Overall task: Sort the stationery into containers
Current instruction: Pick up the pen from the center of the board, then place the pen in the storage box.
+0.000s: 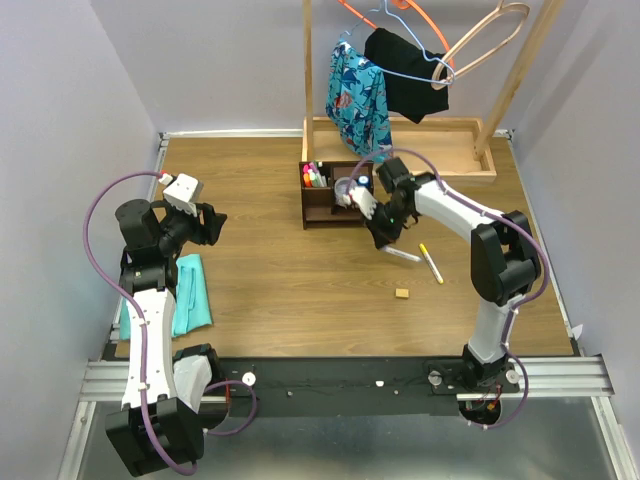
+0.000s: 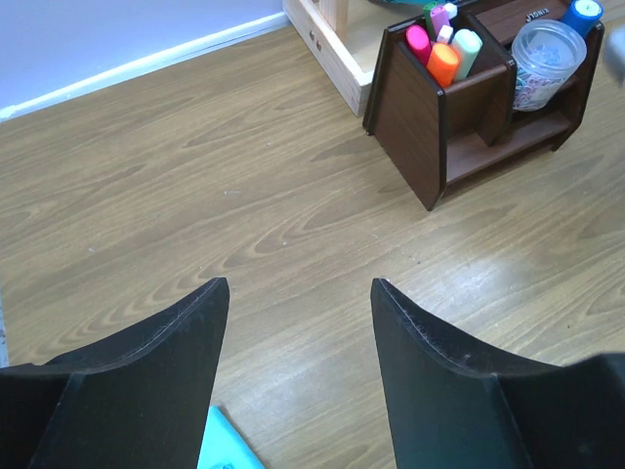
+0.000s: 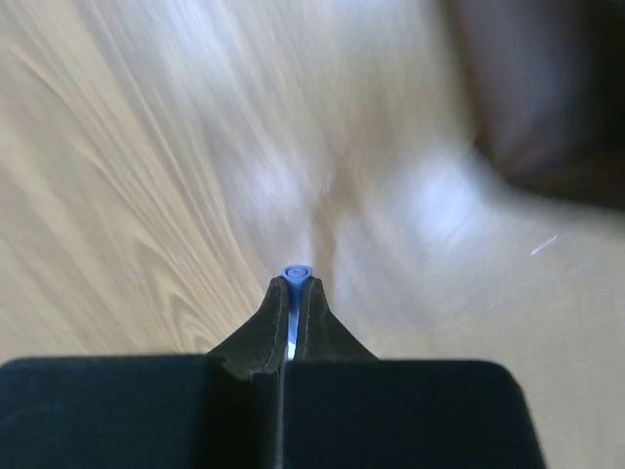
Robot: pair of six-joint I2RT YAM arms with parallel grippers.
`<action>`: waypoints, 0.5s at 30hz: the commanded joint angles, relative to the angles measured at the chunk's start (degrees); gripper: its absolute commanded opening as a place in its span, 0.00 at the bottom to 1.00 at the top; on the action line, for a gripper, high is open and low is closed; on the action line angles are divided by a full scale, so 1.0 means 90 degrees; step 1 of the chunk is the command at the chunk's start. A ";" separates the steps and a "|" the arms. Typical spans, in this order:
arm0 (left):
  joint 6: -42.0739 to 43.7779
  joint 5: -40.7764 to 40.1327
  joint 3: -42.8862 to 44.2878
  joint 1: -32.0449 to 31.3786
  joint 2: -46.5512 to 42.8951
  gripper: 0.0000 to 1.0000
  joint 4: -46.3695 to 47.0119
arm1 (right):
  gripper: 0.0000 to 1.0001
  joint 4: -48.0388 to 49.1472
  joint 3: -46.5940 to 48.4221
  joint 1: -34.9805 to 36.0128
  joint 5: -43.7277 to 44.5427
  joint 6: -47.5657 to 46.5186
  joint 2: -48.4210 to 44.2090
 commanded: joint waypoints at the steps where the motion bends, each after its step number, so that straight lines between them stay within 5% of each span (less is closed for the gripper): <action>1: -0.0040 0.0071 -0.0088 0.0053 -0.0038 0.69 -0.0012 | 0.01 -0.1398 0.2386 -0.0018 -0.2613 0.0239 0.0223; 6: -0.0011 0.0061 -0.0049 0.0063 0.0021 0.69 -0.0100 | 0.01 0.0784 0.2839 -0.0008 -0.3938 0.2009 -0.0049; 10: 0.0067 0.0071 -0.0020 0.0063 0.0089 0.69 -0.0246 | 0.01 0.5696 0.1688 -0.0018 -0.3997 0.4210 -0.0411; 13: 0.0165 0.0022 0.0000 0.0092 0.0157 0.69 -0.0403 | 0.01 0.8569 0.0974 -0.0008 -0.3687 0.5549 -0.0285; 15: 0.0213 0.0012 -0.0010 0.0112 0.0216 0.69 -0.0549 | 0.01 0.9487 0.0807 0.0011 -0.3422 0.5979 -0.0090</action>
